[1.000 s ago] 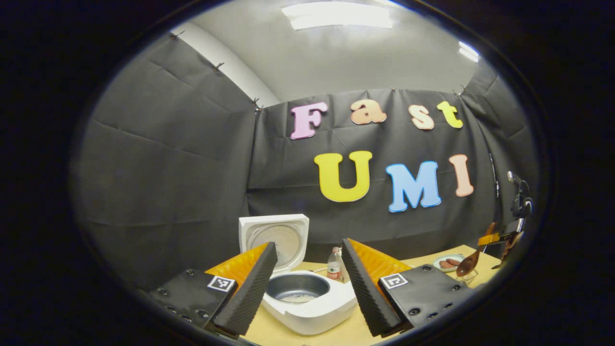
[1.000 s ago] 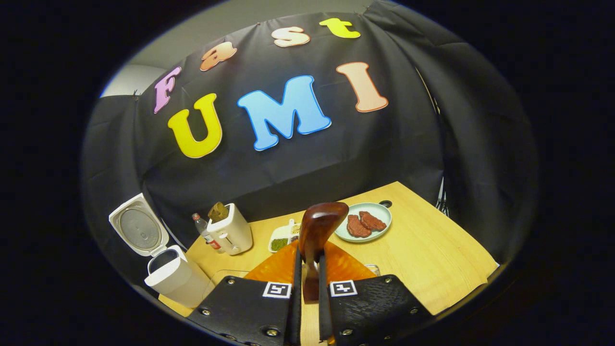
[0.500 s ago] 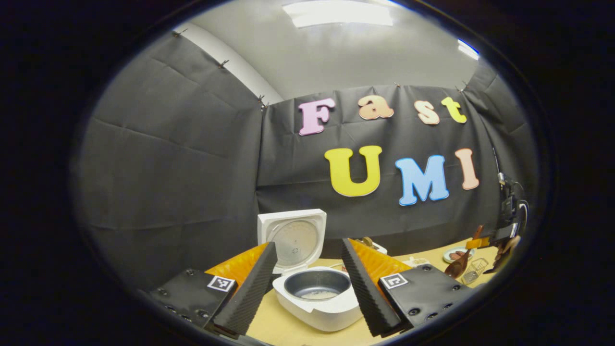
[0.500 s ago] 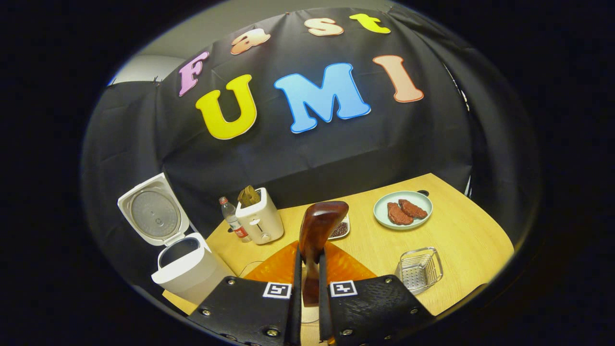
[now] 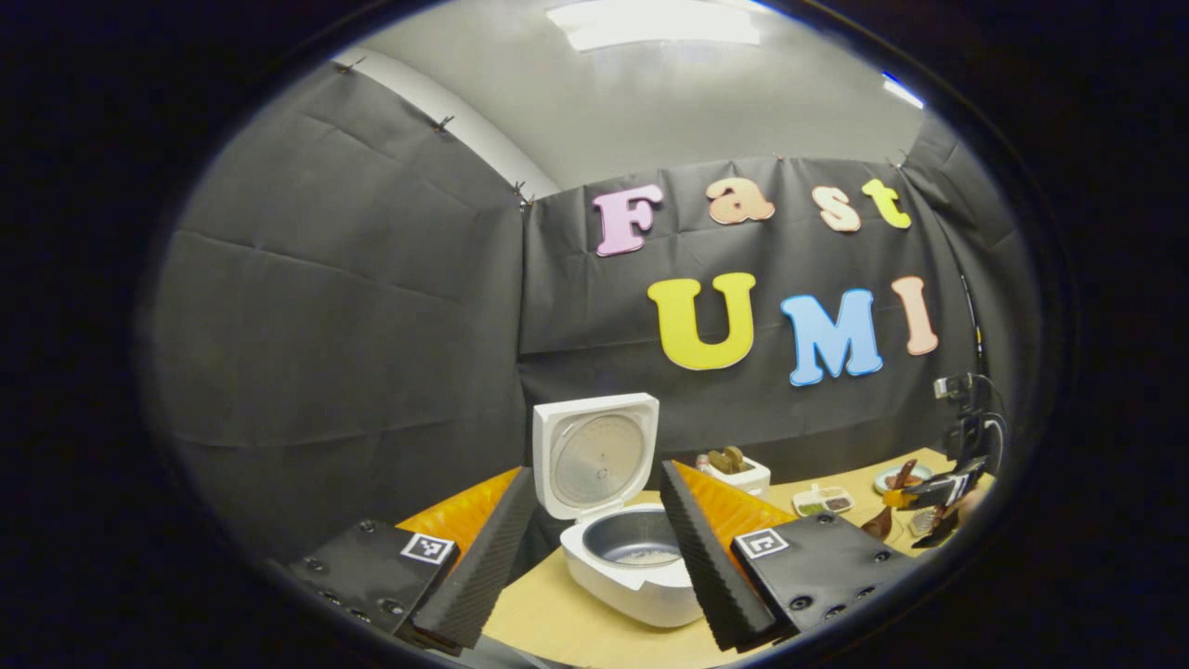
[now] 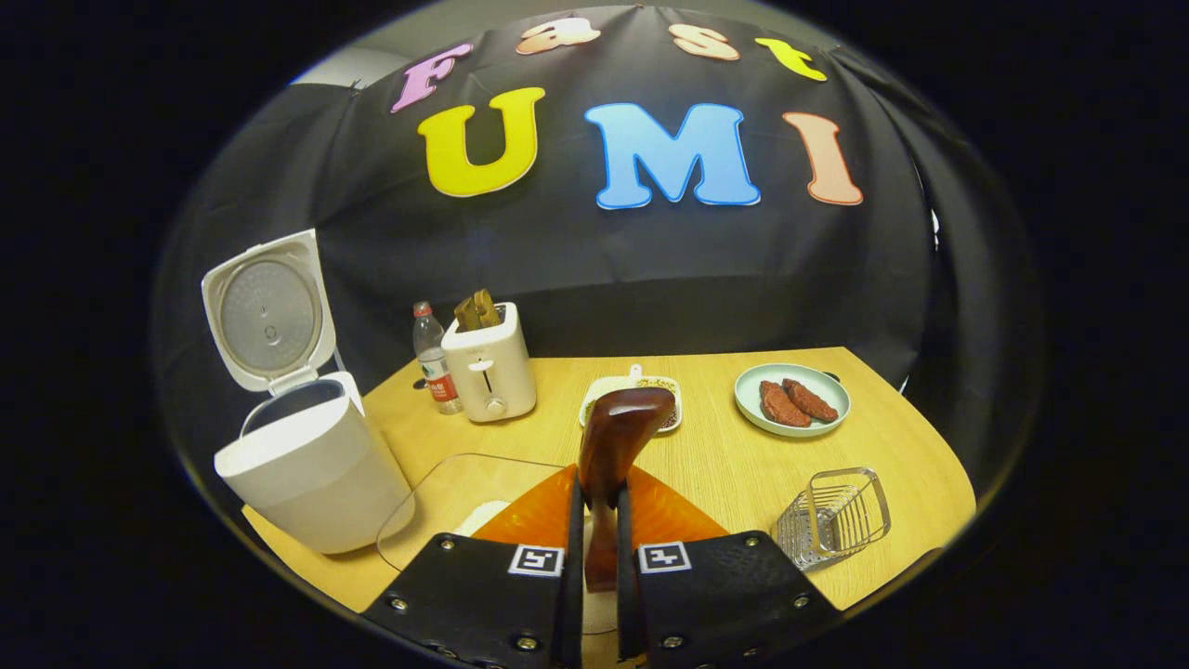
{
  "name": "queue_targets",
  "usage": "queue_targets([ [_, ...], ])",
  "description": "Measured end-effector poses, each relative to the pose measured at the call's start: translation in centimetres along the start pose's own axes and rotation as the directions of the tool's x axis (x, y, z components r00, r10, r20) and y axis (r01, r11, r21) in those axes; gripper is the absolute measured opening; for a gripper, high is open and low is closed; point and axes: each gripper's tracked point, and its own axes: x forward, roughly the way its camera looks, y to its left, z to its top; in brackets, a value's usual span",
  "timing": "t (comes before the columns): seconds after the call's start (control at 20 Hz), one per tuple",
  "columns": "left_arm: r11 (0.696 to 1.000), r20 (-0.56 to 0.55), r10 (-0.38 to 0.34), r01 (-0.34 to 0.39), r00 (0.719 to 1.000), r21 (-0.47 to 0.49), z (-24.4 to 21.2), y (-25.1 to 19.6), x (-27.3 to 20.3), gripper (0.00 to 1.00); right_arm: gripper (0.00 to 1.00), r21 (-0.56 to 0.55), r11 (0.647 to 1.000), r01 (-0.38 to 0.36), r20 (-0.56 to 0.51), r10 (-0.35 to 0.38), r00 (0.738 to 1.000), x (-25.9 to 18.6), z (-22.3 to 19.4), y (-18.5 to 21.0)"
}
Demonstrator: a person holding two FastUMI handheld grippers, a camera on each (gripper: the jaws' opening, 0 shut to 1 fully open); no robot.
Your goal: Close the left gripper, press the button to open the rice cooker; take a wooden spoon from the chopstick holder with the right hand, scoop a spoonful of rice and pour it into the rice cooker, then put the wooden spoon back into the chopstick holder.
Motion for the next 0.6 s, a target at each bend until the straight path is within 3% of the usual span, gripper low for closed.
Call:
queue_targets([
  [0.15, 1.0, -0.011, 0.016, -0.015, 1.0, 0.024, -0.3, 0.7, -0.3, 0.94, 0.15, -0.066, 0.997, 0.027, 0.028, -0.025, 0.999, 0.3, -0.3, 0.9],
  [0.3, 0.999, -0.001, 0.025, -0.025, 1.0, 0.023, 0.4, 1.1, -0.6, 0.94, 0.15, -0.11, 0.994, -0.004, 0.017, 0.006, 1.0, 0.4, -1.3, 3.4],
  [0.6, 0.999, -0.003, 0.042, -0.042, 0.999, 0.018, 0.4, 2.1, -1.3, 0.94, 0.16, -0.016, 0.996, -0.093, -0.036, 0.093, 0.995, -0.3, -3.2, 7.5],
])
